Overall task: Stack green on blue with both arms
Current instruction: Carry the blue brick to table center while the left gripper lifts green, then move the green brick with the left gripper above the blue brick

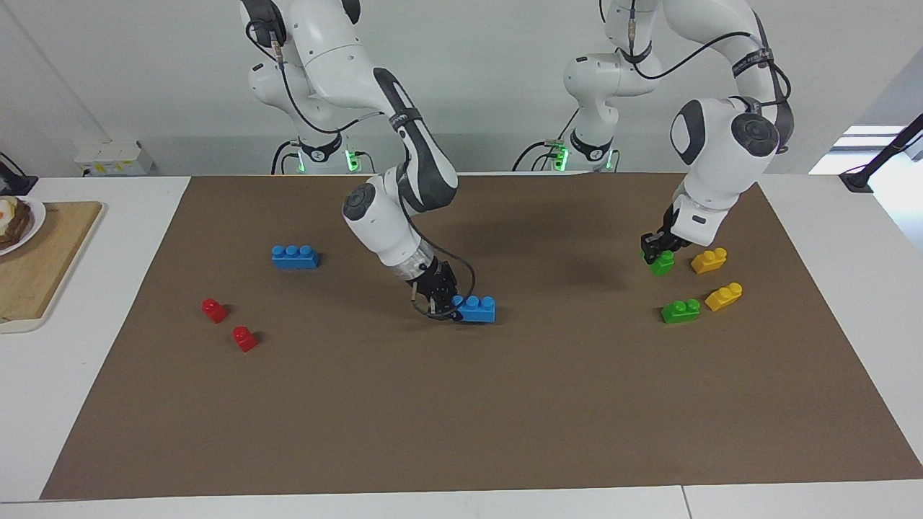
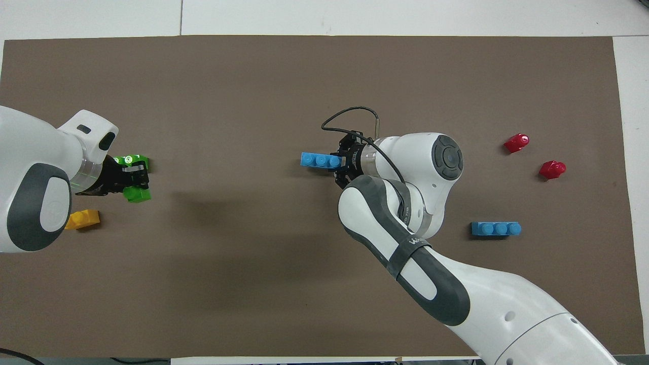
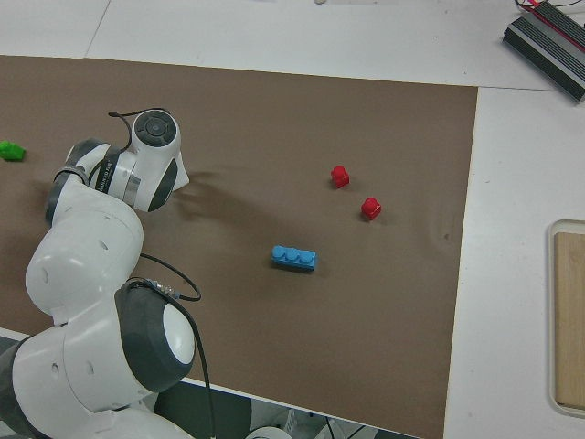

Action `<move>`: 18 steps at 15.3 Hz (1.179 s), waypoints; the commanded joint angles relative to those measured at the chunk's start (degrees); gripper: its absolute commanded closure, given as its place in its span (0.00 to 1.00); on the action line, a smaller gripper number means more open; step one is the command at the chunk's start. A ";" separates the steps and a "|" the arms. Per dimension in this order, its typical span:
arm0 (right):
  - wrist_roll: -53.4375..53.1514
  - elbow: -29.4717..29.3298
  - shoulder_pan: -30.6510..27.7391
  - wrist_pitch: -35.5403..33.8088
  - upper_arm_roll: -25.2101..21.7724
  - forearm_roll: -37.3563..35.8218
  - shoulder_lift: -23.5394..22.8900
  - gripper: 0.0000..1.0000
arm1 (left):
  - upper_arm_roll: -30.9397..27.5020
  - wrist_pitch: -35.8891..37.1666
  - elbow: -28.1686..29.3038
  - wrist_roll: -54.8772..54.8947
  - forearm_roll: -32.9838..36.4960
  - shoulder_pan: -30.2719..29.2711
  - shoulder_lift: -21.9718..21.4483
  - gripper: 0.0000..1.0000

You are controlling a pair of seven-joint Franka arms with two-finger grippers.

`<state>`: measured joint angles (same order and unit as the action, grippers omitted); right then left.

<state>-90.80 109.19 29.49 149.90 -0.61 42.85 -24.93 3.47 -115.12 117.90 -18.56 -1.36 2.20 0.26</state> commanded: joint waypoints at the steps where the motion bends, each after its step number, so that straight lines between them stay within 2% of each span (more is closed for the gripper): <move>1: -1.31 -1.09 1.01 2.50 -0.35 1.97 -2.22 1.00 | -0.57 1.56 -2.93 -8.83 -0.40 3.15 1.41 1.00; 9: -0.88 -0.12 0.57 3.46 -0.35 2.85 -3.63 1.00 | -0.57 2.96 -8.29 -44.77 -0.49 12.90 3.52 1.00; 12: -0.79 -0.12 0.57 4.26 -0.35 2.77 -3.90 1.00 | -0.57 2.71 -14.07 -61.36 -4.69 15.45 7.99 1.00; 15: -0.52 0.41 0.66 4.34 -0.35 2.77 -3.90 1.00 | -0.57 2.18 -20.67 -77.81 -4.88 20.90 14.23 1.00; 16: -0.26 0.49 0.57 4.43 -0.35 2.85 -3.90 1.00 | -0.57 1.66 -21.04 -81.60 -5.23 21.00 14.59 1.00; 18: -0.08 0.58 0.57 4.34 -0.35 2.77 -3.81 1.00 | -0.57 -3.85 -20.95 -92.66 -5.59 21.61 15.21 1.00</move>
<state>-91.80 109.19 29.99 151.83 -0.64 44.38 -26.76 3.88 -116.12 99.39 -102.56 -5.79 23.01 13.49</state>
